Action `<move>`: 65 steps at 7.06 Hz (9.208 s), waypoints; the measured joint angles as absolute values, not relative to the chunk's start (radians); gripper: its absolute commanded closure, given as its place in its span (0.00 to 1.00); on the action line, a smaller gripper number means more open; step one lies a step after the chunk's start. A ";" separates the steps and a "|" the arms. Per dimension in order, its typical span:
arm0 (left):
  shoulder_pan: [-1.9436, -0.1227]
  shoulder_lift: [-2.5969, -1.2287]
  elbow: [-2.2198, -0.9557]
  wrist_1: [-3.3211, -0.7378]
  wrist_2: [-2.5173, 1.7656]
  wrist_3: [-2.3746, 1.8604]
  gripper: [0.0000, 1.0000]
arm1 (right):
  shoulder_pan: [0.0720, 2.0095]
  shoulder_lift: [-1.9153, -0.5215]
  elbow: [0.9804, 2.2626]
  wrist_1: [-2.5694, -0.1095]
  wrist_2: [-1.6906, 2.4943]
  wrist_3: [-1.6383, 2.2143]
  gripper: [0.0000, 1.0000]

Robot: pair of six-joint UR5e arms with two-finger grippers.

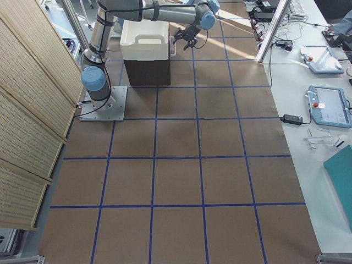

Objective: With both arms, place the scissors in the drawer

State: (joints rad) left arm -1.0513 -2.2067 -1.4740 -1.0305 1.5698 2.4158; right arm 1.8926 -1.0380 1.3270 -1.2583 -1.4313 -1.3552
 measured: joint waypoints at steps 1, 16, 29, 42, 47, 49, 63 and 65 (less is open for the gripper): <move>-1.051 -2.223 -1.473 -1.016 1.570 2.416 0.02 | 1.898 -1.039 1.335 -1.258 -1.437 -1.355 0.11; -1.082 -2.195 -1.487 -1.030 1.572 2.398 1.00 | 1.896 -1.050 1.371 -1.379 -1.504 -1.384 0.39; -1.152 -2.064 -1.488 -1.196 1.574 2.143 1.00 | 1.861 -0.994 1.282 -1.704 -1.585 -1.403 0.39; -1.311 -1.979 -1.476 -1.281 1.569 1.912 1.00 | 1.784 -1.234 1.318 -1.728 -1.619 -1.283 0.00; -1.570 -1.850 -1.485 -1.390 1.510 1.514 1.00 | 1.706 -1.462 1.437 -1.640 -1.607 -0.565 0.00; -1.691 -1.830 -1.490 -1.399 1.503 1.364 1.00 | 1.707 -1.500 1.440 -1.561 -1.602 -0.326 0.00; -1.985 -1.864 -1.566 -1.381 1.469 1.079 1.00 | 1.698 -1.539 1.431 -1.508 -1.548 0.012 0.00; -1.991 -1.871 -1.567 -1.381 1.466 1.068 1.00 | 1.696 -1.538 1.434 -1.511 -1.552 0.034 0.00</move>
State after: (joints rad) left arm -1.9912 -1.8714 -1.5672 -1.3807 1.4663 1.0682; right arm 1.6958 -1.5376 1.4339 -1.5113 -1.5525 0.0338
